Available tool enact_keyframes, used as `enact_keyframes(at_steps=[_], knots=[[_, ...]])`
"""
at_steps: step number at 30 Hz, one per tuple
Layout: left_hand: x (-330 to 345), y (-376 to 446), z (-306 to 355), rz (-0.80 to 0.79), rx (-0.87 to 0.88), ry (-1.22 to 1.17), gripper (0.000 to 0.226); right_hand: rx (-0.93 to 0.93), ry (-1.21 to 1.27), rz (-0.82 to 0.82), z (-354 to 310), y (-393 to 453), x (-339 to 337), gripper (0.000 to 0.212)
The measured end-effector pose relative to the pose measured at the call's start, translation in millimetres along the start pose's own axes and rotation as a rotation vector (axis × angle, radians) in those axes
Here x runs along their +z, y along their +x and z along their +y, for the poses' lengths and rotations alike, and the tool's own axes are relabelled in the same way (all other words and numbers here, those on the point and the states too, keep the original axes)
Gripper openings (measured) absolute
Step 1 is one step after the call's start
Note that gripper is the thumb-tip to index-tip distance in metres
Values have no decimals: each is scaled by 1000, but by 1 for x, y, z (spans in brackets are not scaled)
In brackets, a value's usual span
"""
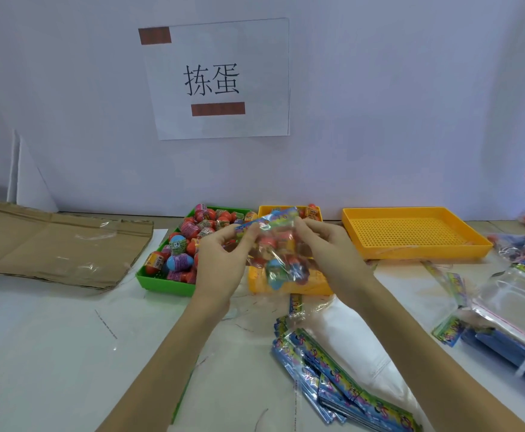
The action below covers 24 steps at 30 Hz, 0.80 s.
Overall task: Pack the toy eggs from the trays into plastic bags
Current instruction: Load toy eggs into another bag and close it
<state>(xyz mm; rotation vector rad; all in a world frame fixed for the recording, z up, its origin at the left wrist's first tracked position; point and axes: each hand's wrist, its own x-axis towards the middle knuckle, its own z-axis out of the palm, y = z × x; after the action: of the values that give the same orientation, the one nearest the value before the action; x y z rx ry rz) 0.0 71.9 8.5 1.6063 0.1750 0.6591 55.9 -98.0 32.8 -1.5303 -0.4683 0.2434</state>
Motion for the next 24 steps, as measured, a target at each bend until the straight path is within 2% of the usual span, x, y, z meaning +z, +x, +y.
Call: enact_keyframes(at_steps=[2,4,8,11,15,17,20,24], knots=[[-2,1,-1,103,-9,-19,20,77,-2,-118,-2,-1,-2,20],[-5,4,1,145,-52,-73,16,98,-22,-160,-2,-1,-5,25],[-7,5,7,-32,-135,-130,18,49,-125,-172,-3,-1,-11,34],[-5,0,9,-97,-158,-113,36,26,-163,-183,-5,-1,-14,35],[-1,-4,10,8,-69,-75,27,55,-76,-102,-5,1,-11,34],[-1,-4,9,31,-47,-79,30,35,-57,-78,-6,-1,-10,30],[0,-2,7,106,7,-49,35,31,7,-64,-7,-2,-5,35],[4,-4,5,219,94,47,28,35,84,-24,-4,-3,5,35]])
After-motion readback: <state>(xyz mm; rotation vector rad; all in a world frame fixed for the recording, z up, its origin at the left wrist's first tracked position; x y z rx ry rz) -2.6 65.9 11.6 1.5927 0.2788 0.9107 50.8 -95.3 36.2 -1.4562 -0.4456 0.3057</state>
